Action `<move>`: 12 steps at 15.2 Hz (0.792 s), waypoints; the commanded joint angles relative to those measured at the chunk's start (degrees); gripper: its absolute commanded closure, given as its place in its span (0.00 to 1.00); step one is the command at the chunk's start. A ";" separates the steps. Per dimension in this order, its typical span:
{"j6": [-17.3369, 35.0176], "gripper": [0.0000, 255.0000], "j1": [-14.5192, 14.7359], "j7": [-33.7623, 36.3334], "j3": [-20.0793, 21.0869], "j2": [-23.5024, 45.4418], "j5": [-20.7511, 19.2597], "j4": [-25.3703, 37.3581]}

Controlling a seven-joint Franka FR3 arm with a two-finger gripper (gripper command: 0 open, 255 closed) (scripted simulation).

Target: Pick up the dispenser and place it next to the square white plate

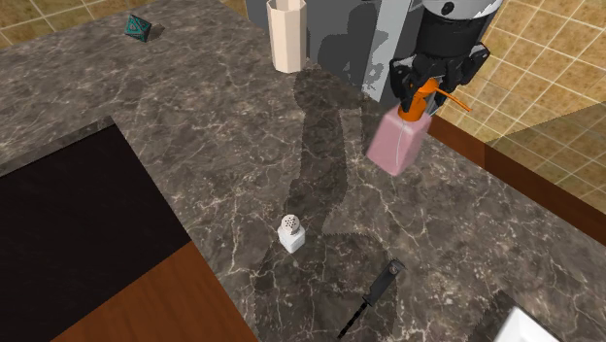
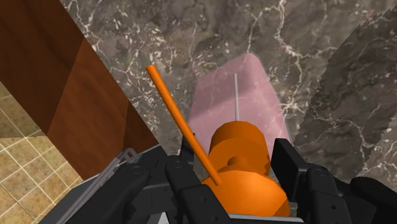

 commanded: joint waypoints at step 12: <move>-9.14 1.00 0.02 -0.14 -0.43 -2.10 -0.72 7.17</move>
